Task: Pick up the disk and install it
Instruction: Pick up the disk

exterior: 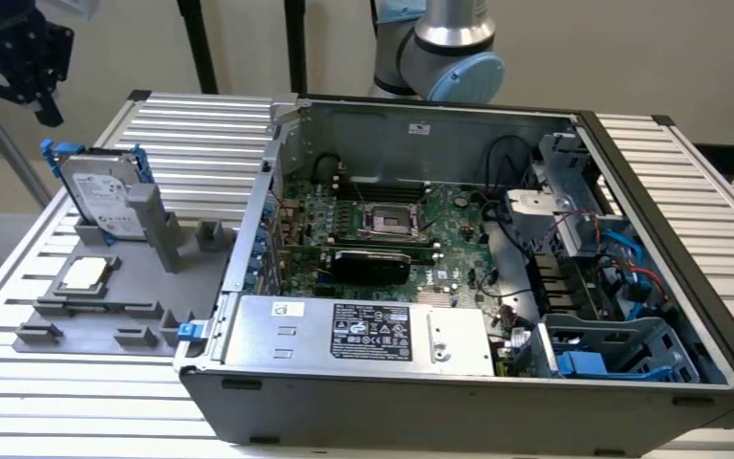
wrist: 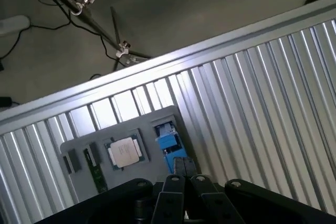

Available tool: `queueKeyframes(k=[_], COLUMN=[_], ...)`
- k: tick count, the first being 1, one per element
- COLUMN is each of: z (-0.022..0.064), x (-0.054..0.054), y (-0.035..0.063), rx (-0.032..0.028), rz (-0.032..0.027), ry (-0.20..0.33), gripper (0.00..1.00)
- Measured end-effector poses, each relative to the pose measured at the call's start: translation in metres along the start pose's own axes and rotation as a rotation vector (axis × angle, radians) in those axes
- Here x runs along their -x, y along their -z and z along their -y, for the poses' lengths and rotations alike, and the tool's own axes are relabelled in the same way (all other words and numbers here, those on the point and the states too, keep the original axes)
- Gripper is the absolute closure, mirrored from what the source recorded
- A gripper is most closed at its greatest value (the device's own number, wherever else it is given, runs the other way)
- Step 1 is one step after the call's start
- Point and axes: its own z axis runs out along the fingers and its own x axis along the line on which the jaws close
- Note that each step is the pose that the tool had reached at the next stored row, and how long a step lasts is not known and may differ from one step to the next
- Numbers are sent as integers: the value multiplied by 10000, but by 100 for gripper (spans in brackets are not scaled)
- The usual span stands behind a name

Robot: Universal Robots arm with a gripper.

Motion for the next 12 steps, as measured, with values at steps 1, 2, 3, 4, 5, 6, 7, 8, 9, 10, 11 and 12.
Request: queueKeyframes(k=[1,2,3,4,5,6,7,8,9,10,11,12], z=[0,1,1,1,1,2,2,2,3,3,4,6], x=[0,0,0,0,0,0,0,0,0,0,0,1], y=[-4,-9,-14,-18,-23,-28,-33,-37,-40,-44,-46,-49], rx=[0,1,1,2,3,4,4,5,7,7,8,7], rz=[-9,-18,-27,-35,-46,-55,-64,-73,-83,-91,-99,-107], ry=[180,360,539,720,915,1095,1274,1454,1634,1808,1976,2136], gripper=[89,89,89,89,89,89,89,89,89,89,89,89])
